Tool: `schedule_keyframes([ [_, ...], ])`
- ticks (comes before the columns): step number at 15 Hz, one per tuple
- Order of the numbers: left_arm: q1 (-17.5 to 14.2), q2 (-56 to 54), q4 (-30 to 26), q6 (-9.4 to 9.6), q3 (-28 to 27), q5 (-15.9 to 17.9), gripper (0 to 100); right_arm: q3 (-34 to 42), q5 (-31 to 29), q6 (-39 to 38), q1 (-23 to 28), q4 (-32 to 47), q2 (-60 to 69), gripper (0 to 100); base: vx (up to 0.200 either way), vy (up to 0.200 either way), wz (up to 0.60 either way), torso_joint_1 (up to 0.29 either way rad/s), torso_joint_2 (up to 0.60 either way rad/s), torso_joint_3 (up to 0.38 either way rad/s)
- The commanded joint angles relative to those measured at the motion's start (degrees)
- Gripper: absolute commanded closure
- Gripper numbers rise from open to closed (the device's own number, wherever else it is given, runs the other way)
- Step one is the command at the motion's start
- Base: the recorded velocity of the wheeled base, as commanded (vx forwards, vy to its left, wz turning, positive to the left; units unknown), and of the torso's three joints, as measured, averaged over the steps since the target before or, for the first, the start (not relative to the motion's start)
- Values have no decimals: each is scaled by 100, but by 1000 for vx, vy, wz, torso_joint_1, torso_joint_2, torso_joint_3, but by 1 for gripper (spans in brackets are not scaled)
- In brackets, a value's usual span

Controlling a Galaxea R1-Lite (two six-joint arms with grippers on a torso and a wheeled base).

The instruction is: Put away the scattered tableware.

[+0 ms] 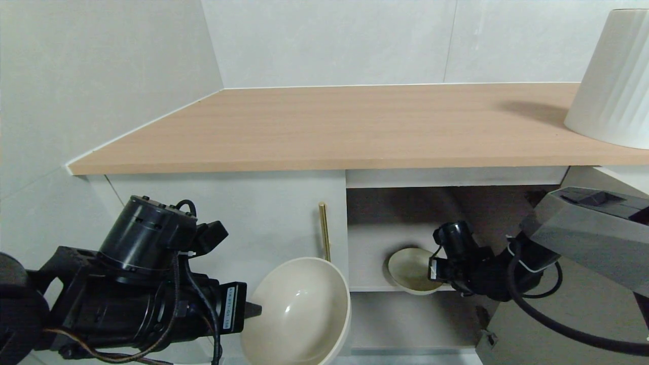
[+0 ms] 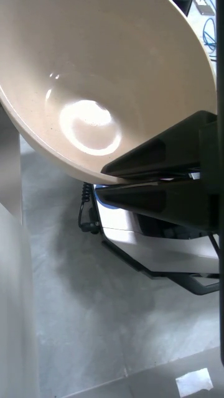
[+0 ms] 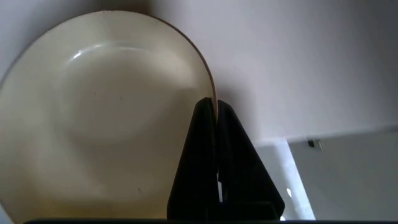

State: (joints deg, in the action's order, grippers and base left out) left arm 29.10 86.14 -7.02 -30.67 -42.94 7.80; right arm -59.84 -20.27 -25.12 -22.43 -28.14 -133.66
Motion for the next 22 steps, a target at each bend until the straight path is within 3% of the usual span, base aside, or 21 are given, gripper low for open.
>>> schedule_keyframes([
  [1,-1,8,-1,-9,4,2,100,-230,-73,-19,46,1,-134,100,0,0,0,0,0,0],
  [15,-10,52,-1,-9,-22,2,100,-687,-196,-19,125,1,-354,100,0,0,0,0,0,0],
  [16,-10,61,-1,-9,-22,2,100,-687,-196,-19,125,1,-345,0,0,0,0,0,0,0],
  [22,-10,149,8,-9,-31,-7,100,-493,-188,-28,72,10,-90,0,0,0,0,0,0,0],
])
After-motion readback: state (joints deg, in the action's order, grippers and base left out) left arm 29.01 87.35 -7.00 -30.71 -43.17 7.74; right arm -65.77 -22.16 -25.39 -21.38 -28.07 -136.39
